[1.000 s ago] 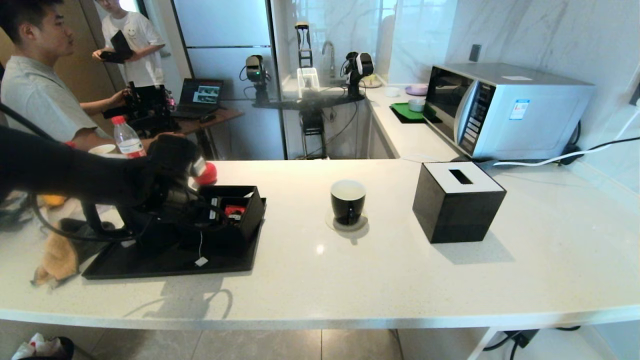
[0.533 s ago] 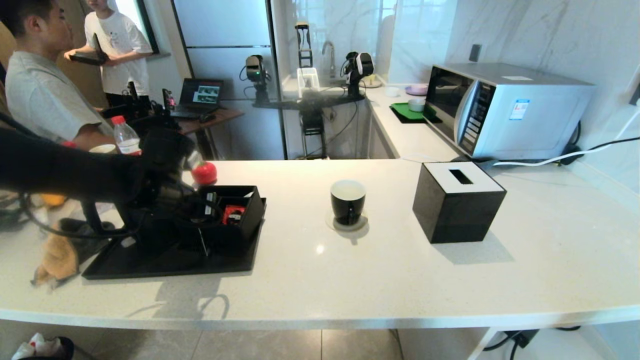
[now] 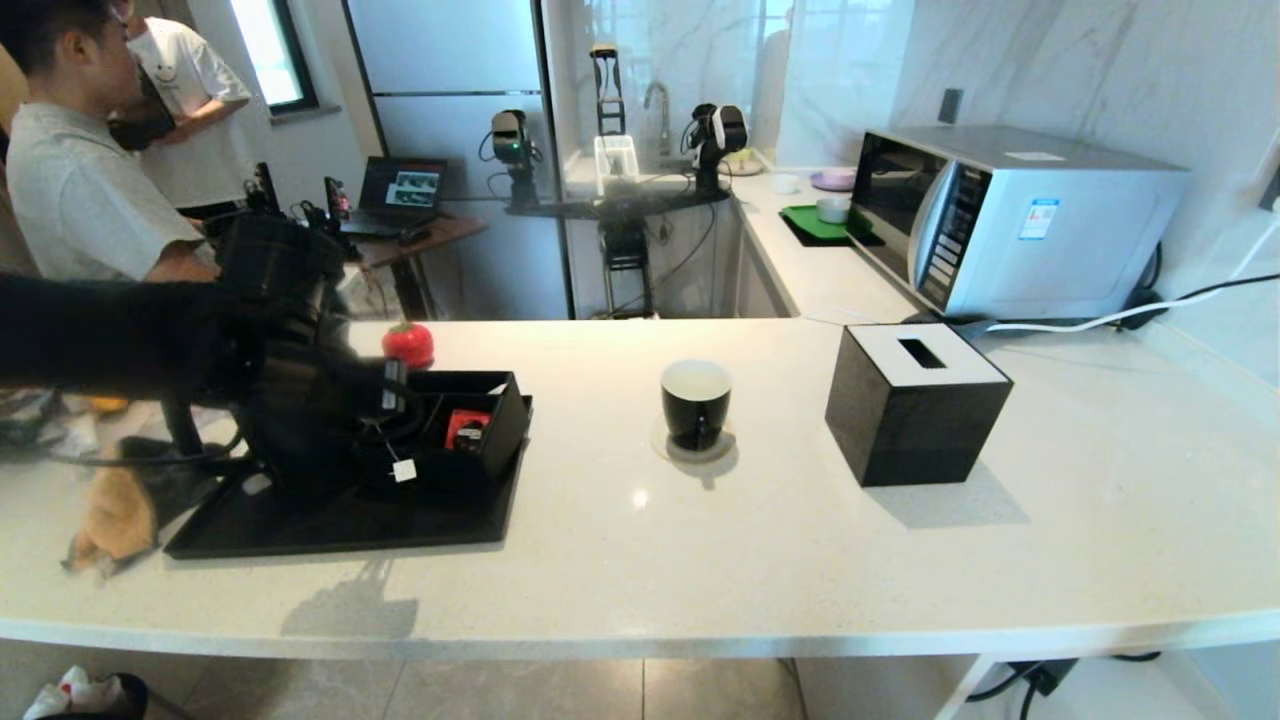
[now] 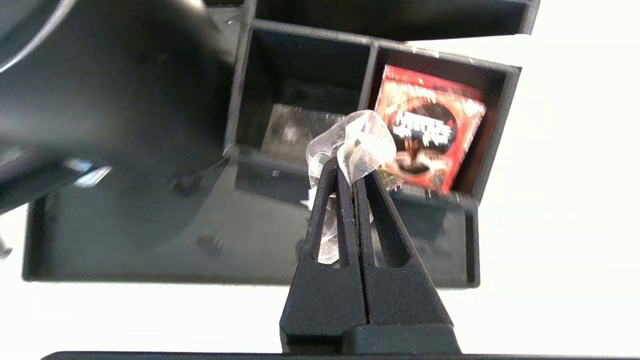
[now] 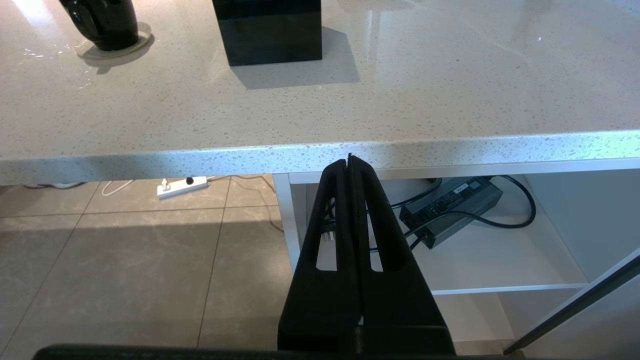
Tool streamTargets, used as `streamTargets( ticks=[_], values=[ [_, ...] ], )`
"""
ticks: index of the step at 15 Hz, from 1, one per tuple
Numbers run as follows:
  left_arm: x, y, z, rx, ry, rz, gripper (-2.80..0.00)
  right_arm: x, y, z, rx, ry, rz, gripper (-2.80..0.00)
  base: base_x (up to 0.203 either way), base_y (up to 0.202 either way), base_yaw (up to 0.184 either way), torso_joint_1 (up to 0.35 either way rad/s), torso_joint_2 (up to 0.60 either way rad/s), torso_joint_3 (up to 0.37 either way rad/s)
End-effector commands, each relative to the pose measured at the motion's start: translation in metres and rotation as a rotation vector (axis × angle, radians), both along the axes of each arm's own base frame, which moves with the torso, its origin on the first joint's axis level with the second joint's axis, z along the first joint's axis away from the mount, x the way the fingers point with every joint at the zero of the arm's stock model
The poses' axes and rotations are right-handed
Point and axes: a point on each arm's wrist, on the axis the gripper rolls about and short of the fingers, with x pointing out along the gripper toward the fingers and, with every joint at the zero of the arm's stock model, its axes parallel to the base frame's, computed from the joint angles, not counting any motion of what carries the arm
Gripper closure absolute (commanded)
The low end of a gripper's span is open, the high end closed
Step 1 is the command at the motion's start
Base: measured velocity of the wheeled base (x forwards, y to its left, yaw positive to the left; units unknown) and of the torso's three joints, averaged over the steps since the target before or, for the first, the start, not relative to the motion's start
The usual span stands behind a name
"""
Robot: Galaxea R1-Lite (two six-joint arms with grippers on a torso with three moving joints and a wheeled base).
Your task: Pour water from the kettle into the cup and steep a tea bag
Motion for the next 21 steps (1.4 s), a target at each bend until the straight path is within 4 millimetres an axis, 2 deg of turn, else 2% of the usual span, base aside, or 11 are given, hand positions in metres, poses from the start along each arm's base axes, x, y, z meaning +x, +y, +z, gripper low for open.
streamTargets(
  ticks=[1, 7, 11, 14, 17, 21],
  values=[
    [-0.022, 0.002, 0.017, -0.003, -0.048, -0.002, 0.0, 0.0, 0.0, 0.0, 0.001, 0.002, 0.001, 0.0, 0.0, 0.0, 0.0, 0.0, 0.0, 0.0],
    [-0.075, 0.001, 0.049, 0.008, -0.155, -0.051, 0.0, 0.0, 0.0, 0.0, -0.001, 0.002, 0.001, 0.0, 0.0, 0.0, 0.0, 0.0, 0.0, 0.0],
    [-0.106, -0.02, 0.064, 0.003, -0.223, -0.172, 0.0, 0.0, 0.0, 0.0, 0.0, 0.002, 0.0, 0.0, 0.0, 0.0, 0.0, 0.0, 0.0, 0.0],
    [-0.115, -0.031, 0.067, 0.001, -0.239, -0.22, 0.0, 0.0, 0.0, 0.0, 0.001, 0.002, 0.0, 0.0, 0.0, 0.0, 0.0, 0.0, 0.0, 0.0],
    [-0.118, -0.036, 0.061, 0.008, -0.221, -0.235, 0.0, 0.0, 0.0, 0.0, 0.001, 0.002, 0.001, 0.0, 0.0, 0.0, 0.0, 0.0, 0.0, 0.0],
    [-0.125, -0.057, 0.057, 0.013, -0.208, -0.325, 0.0, 0.0, 0.0, 0.0, 0.0, 0.002, 0.001, 0.0, 0.0, 0.0, 0.0, 0.0, 0.0, 0.0]
  ],
)
